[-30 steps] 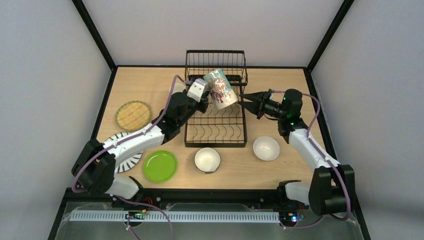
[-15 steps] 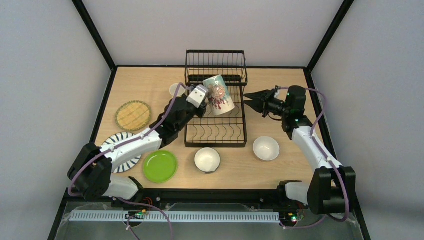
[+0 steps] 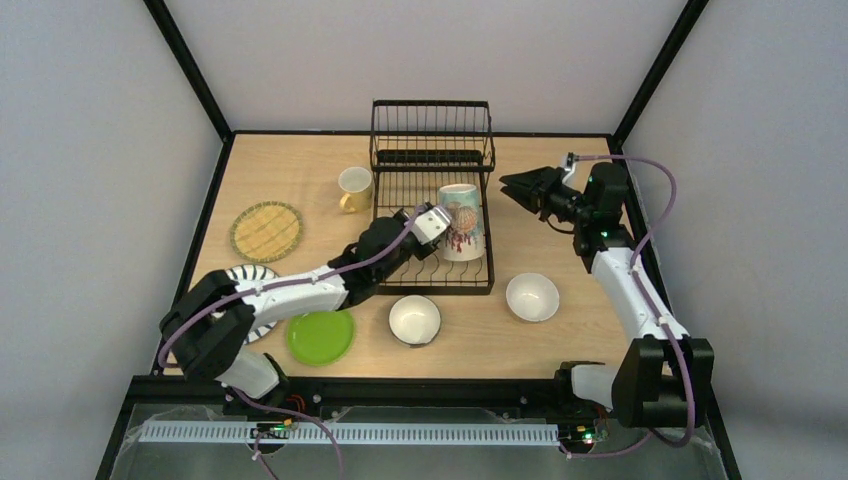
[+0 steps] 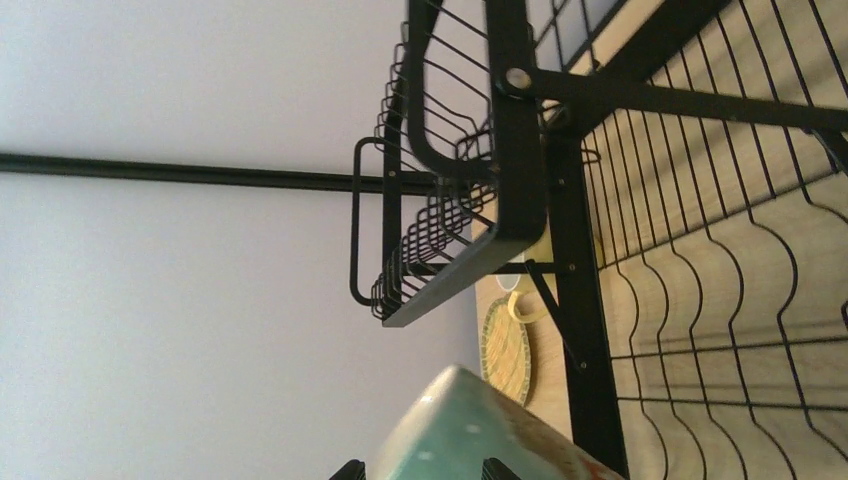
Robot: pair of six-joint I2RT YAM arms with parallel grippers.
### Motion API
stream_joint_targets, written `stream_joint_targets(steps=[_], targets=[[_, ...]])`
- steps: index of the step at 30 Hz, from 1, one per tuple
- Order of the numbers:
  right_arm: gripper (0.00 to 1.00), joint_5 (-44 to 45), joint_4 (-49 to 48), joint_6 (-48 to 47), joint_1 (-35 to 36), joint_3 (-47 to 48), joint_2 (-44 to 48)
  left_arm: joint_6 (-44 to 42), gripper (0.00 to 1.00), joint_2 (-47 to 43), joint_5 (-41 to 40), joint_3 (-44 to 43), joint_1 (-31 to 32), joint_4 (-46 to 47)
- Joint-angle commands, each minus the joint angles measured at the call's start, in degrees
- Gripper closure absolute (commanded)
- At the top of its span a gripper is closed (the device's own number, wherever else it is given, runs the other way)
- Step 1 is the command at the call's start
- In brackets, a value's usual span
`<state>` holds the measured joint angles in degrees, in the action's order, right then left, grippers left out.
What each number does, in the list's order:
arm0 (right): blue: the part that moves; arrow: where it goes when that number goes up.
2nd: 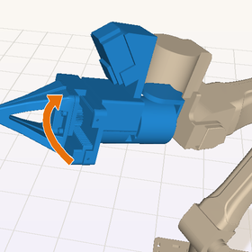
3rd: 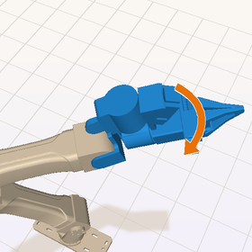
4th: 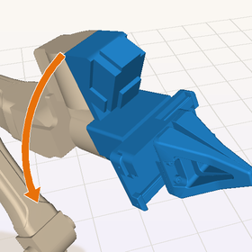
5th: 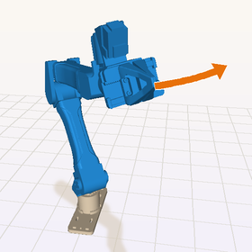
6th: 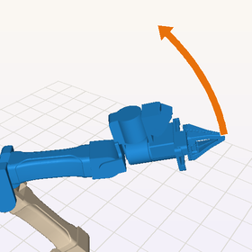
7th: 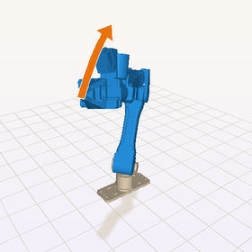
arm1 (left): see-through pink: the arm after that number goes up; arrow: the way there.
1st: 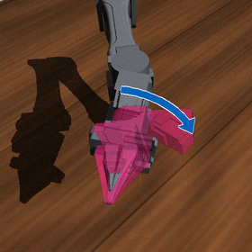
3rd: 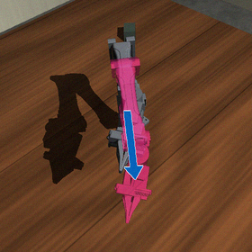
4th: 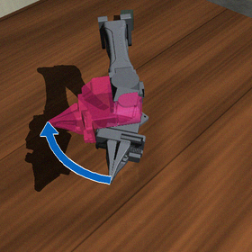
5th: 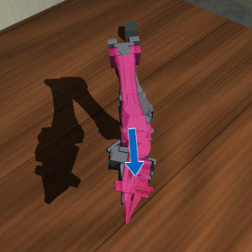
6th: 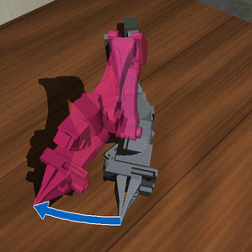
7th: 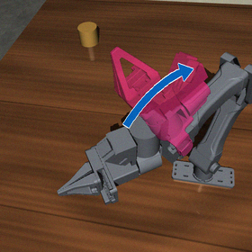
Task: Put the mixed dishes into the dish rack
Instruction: Turn the cup upside down in the dish rack.
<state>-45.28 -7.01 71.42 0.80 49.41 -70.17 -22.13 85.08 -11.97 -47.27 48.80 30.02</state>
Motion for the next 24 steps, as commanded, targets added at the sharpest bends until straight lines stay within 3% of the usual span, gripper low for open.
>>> stream_joint_targets(steps=[1, 7, 14, 24], targets=[[0.35, 1.5, 1.2, -7.4, -0.2, 2.6, 0.8, -2.8, 0.98, 2.1, -4.9, 1.5, 1.0, 14.8], [0.32, -0.5, 3.4, -12.7, -0.2, 5.2, -1.8, -5.5, 0.98, 6.2, -8.7, 2.0, 2.5, 18.9], [0.31, 2.0, 19.3, -25.1, -0.2, 14.4, -7.6, -8.7, 0.98, 8.9, -10.7, 1.7, 3.1, 22.0], [0.31, 2.0, 19.8, -31.1, -0.2, 15.5, -10.6, -13.3, 0.98, 15.9, -14.8, 0.7, 4.2, 28.9]])
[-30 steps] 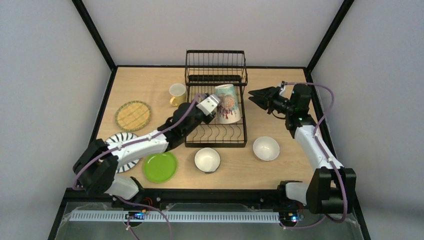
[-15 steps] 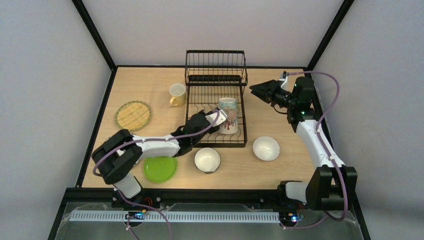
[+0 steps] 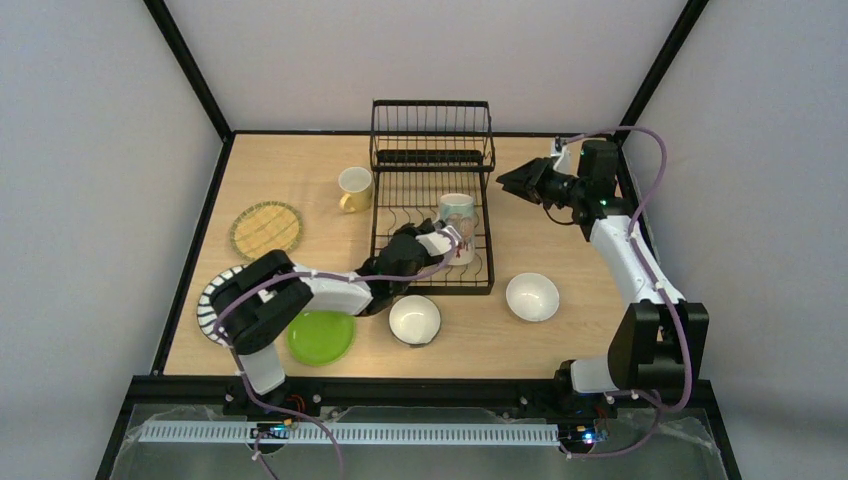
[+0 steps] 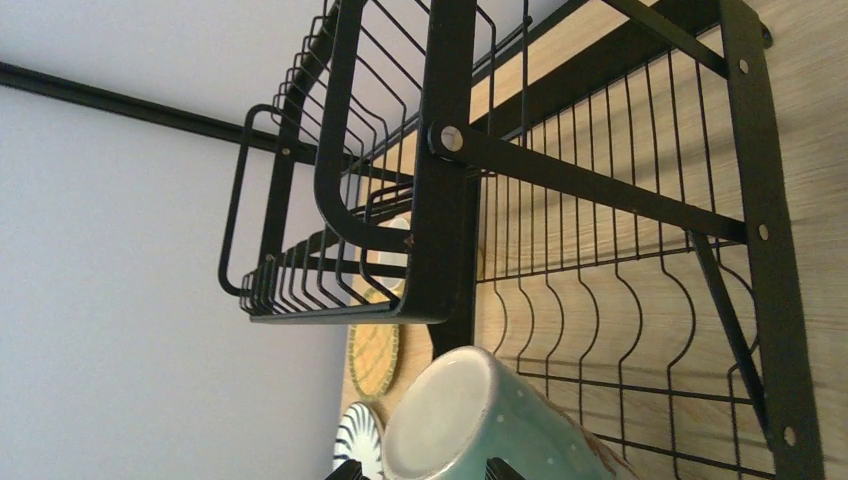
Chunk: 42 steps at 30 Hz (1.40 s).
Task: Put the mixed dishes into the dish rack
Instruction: Turn the cup upside down in the dish rack.
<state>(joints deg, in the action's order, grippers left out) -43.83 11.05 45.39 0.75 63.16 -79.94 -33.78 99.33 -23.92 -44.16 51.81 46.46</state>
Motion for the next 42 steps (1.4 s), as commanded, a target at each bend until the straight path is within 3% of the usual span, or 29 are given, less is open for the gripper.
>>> stream_joint_targets(steps=[1, 17, 30, 42], targets=[[0.31, 0.5, 1.8, -5.8, -0.1, 2.0, -1.0, -2.4, 0.98, 2.7, -3.7, -2.9, 1.7, 12.7], [0.30, 0.4, -1.2, -10.8, 0.2, 0.6, -2.3, -10.3, 0.98, 12.8, -13.4, -7.1, 7.8, 16.8], [0.30, 4.0, 2.3, -15.0, 4.0, -1.6, -0.9, -6.9, 0.98, 13.3, -21.8, -5.1, 11.6, 14.2], [0.40, 3.1, 2.4, -16.2, 8.0, -3.5, 0.1, -5.4, 0.98, 15.0, -24.8, -5.2, 13.8, 11.9]])
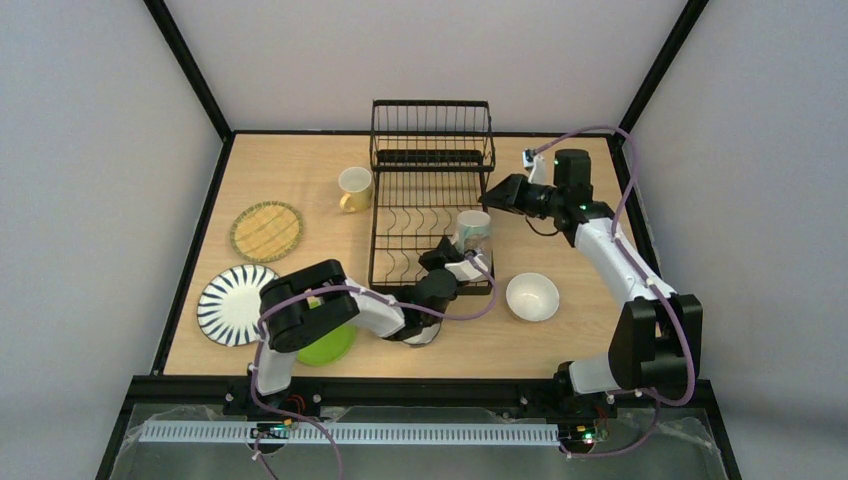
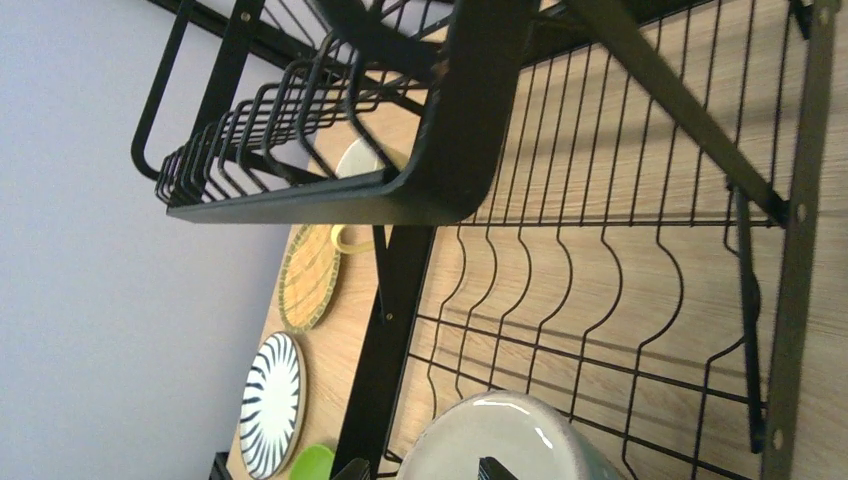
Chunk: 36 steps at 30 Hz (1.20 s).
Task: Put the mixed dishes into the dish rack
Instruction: Turn the cup upside down in the dish rack.
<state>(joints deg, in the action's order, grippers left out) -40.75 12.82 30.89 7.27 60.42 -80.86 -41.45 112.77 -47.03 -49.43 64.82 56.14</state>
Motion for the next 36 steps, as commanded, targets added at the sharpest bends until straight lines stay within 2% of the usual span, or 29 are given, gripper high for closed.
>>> stream_joint_targets(steps=[1, 9, 18, 30, 36], targets=[[0.40, 0.0, 0.5, -1.7, 1.8, -0.8, 0.9, 2.3, 0.98, 1.8, -1.8, 0.0, 0.8, 2.2], [0.46, -0.2, 0.5, -2.5, 3.7, -2.6, -0.7, 2.3, 0.98, 4.2, -2.7, -1.3, 1.0, 2.2], [0.47, 0.6, 1.9, -4.3, 6.4, -3.5, -2.0, 1.9, 0.98, 5.8, -3.5, -2.2, 1.0, 1.6], [0.47, 2.2, 3.8, -5.5, 6.6, -7.9, -0.8, 1.4, 0.98, 5.8, -5.2, -3.2, 1.0, -0.7], [0.46, 2.5, 3.4, -5.6, 6.6, -11.3, 0.4, 3.0, 0.93, 5.5, -5.4, -4.5, 1.0, -4.2]])
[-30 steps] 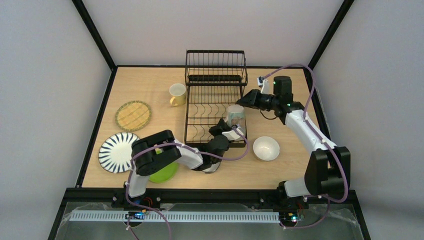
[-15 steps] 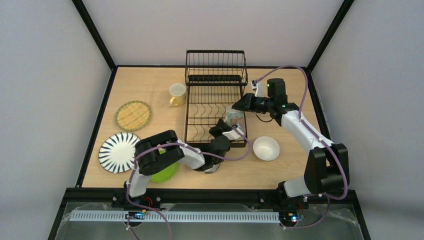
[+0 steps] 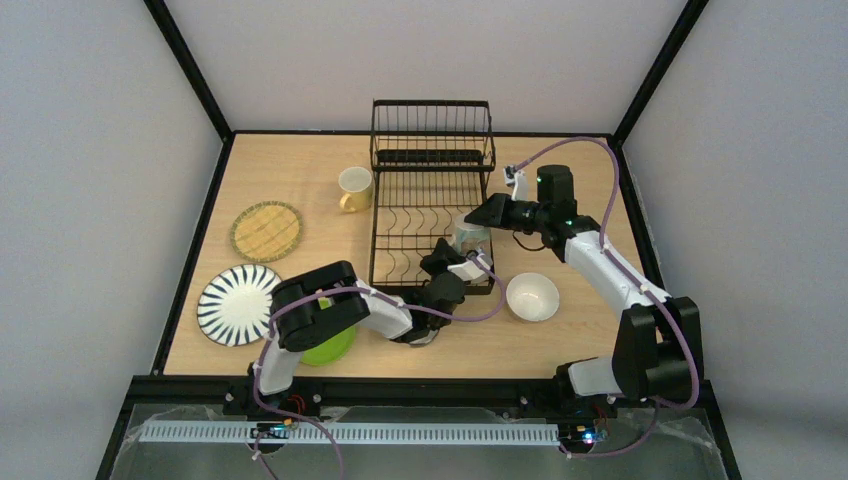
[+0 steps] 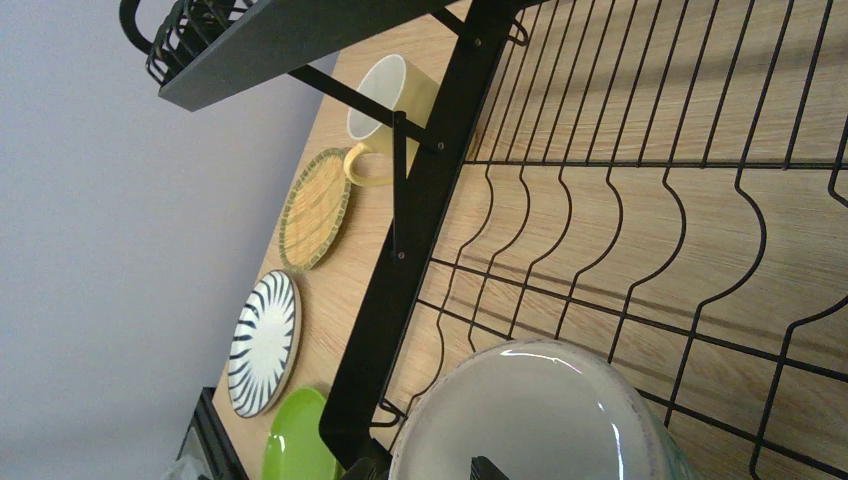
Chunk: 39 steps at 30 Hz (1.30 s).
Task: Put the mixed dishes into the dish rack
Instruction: Turn the cup upside down in the dish rack.
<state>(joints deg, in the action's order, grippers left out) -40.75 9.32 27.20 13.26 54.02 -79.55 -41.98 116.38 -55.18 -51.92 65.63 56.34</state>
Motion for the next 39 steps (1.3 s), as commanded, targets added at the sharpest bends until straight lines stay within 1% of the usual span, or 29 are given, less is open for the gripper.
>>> stream_joint_targets(steps=[1, 6, 12, 19, 21, 22, 23, 27, 39], targets=[[0.47, 2.5, 7.0, -2.0, 0.7, -5.3, -0.7, 4.0, 0.92, 1.7, 2.9, -2.2, 0.2, -5.1], [0.47, 2.6, 7.4, -2.2, 0.7, -6.5, 0.2, 6.3, 0.88, 0.6, 3.5, -2.9, 0.2, -8.8], [0.46, 2.3, 7.0, -2.0, 0.7, -8.1, 0.3, 9.3, 0.82, -0.8, 3.6, -4.5, 0.2, -13.8], [0.46, 2.1, 6.9, -1.6, 0.6, -8.4, 0.4, 12.2, 0.78, -2.9, 2.9, -3.5, 0.2, -17.4], [0.46, 2.1, 6.9, -1.5, 0.7, -8.4, 0.3, 12.8, 0.28, -3.6, 3.1, -3.2, 0.2, -18.6], [0.46, 2.0, 6.9, -1.5, 0.6, -8.5, 0.2, 13.1, 0.19, -3.8, 3.1, -3.2, 0.2, -19.5], [0.46, 2.0, 6.9, -1.4, 0.7, -8.4, 0.2, 13.5, 0.16, -4.1, 3.3, -3.1, 0.2, -20.6], [0.46, 1.8, 6.4, -1.0, 0.6, -8.9, -0.1, 14.9, 0.10, -5.3, 3.2, -1.9, 0.2, -21.6], [0.45, 1.6, 7.2, -0.2, 0.6, -7.9, 0.1, 15.3, 0.04, -11.2, 1.7, 0.6, 0.1, -24.4]])
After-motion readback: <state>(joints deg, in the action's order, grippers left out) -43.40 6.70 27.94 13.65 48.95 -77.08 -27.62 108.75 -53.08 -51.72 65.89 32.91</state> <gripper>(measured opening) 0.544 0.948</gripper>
